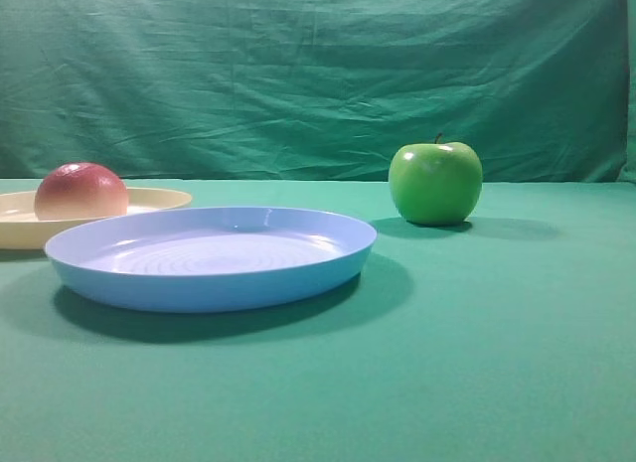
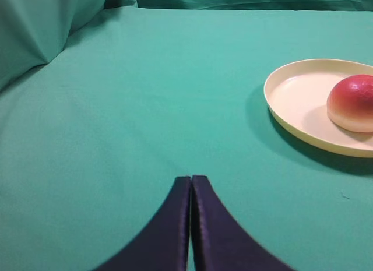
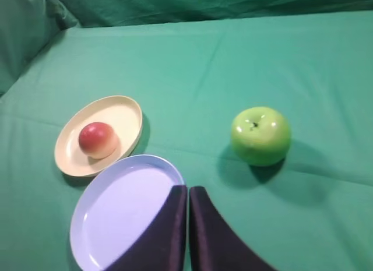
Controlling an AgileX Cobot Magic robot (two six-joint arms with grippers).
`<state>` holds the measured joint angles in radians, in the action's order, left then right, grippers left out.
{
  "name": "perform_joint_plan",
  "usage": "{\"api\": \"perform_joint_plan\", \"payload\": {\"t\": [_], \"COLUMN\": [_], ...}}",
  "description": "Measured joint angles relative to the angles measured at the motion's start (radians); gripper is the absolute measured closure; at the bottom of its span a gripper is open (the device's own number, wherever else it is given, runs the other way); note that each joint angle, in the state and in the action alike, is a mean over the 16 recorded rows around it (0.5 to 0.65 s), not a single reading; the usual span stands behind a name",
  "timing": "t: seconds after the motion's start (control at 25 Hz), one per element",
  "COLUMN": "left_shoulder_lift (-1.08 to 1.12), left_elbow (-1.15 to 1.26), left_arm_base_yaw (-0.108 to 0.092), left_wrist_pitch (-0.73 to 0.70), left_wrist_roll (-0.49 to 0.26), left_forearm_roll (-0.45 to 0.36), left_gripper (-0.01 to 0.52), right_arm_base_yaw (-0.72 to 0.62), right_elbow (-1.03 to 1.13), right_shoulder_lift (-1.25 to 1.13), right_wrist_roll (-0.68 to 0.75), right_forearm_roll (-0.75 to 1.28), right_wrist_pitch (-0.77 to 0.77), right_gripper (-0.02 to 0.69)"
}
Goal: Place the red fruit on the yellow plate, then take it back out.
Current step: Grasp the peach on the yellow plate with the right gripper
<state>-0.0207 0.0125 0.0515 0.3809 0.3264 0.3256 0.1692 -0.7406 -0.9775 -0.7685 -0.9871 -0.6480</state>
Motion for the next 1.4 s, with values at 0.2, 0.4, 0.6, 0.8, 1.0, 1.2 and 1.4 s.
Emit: {"api": "perform_joint_plan", "payload": {"t": [0.2,0.4,0.6,0.8,1.0,1.2,1.4], "left_shoulder_lift": [0.000,0.000,0.000,0.000,0.000,0.000,0.000], "left_elbow": [0.000,0.000,0.000,0.000,0.000,0.000,0.000], "left_arm_base_yaw": [0.000,0.000,0.000,0.000,0.000,0.000,0.000], "left_wrist_pitch": [0.000,0.000,0.000,0.000,0.000,0.000,0.000], "left_wrist_roll": [0.000,0.000,0.000,0.000,0.000,0.000,0.000], "left_forearm_roll": [0.000,0.000,0.000,0.000,0.000,0.000,0.000], "left_gripper": [0.514,0.514,0.514,0.514,0.514,0.514,0.514], "right_arm_base_yaw": [0.001,0.018,0.087,0.193,0.312,0.412,0.501], "right_elbow": [-0.032,-0.117,-0.250,-0.404,-0.561,-0.736,-0.929], "right_shoulder_lift": [-0.168,-0.310,-0.428,-0.534,-0.650,-0.794,-0.956], "right_wrist_roll": [-0.242,-0.354,-0.300,-0.137,-0.004,0.060,0.121], "right_forearm_roll": [-0.229,-0.283,-0.123,0.109,0.295,0.398,0.507], "right_wrist_pitch": [-0.046,-0.097,-0.129,-0.113,-0.078,-0.072,-0.081], "right_gripper": [0.665,0.665,0.665,0.665,0.665,0.665,0.665]}}
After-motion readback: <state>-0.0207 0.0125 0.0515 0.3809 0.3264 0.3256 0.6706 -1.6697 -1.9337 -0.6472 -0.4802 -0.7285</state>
